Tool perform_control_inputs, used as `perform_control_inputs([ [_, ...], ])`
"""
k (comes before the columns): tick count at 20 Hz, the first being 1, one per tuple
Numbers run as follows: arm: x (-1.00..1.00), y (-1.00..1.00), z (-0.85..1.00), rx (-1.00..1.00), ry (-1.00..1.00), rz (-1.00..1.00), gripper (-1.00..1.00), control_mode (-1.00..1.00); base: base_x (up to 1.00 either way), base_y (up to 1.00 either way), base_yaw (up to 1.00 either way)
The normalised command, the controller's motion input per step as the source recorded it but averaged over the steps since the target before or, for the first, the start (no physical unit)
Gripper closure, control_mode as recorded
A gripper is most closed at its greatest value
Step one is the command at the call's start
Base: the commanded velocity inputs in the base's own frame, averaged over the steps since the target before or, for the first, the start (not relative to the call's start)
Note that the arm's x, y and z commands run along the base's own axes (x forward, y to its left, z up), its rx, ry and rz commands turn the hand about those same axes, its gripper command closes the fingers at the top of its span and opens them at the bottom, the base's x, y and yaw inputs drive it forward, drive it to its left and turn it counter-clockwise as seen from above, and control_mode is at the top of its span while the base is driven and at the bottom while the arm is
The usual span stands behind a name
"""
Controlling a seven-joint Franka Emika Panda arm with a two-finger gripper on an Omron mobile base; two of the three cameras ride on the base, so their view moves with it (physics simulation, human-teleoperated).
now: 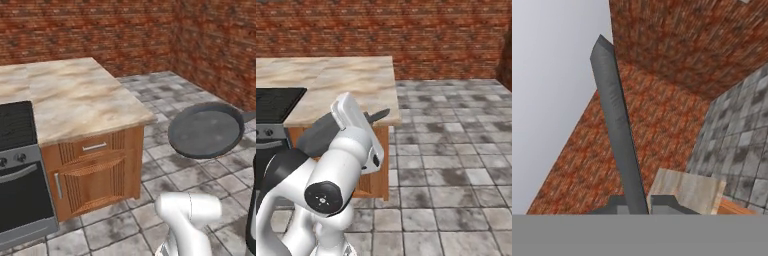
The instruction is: Pick the pan from the cabinet and place it on the stove. Then turn on the stove burner for the pan.
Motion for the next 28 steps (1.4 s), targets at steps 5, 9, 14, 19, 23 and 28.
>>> perform_control_inputs([
  [5, 0.0, 0.0, 0.0, 0.0, 0.0, 0.0, 1.0, 1.0, 0.35, 0.74, 0.35],
  [9, 0.0, 0.0, 0.0, 0.0, 0.0, 0.0, 1.0, 1.0, 0.56, 0.69, 0.3],
  [14, 0.0, 0.0, 0.0, 0.0, 0.0, 0.0, 1.0, 1.0, 0.82, 0.57, 0.25],
  [19, 0.0, 0.0, 0.0, 0.0, 0.0, 0.0, 1.0, 1.0, 0.77, 0.47, 0.19],
  [23, 0.0, 0.0, 0.0, 0.0, 0.0, 0.0, 1.0, 1.0, 0.51, 0.49, 0.14],
  [28, 0.0, 0.0, 0.0, 0.0, 0.0, 0.0, 1.0, 1.0, 0.31, 0.5, 0.09],
])
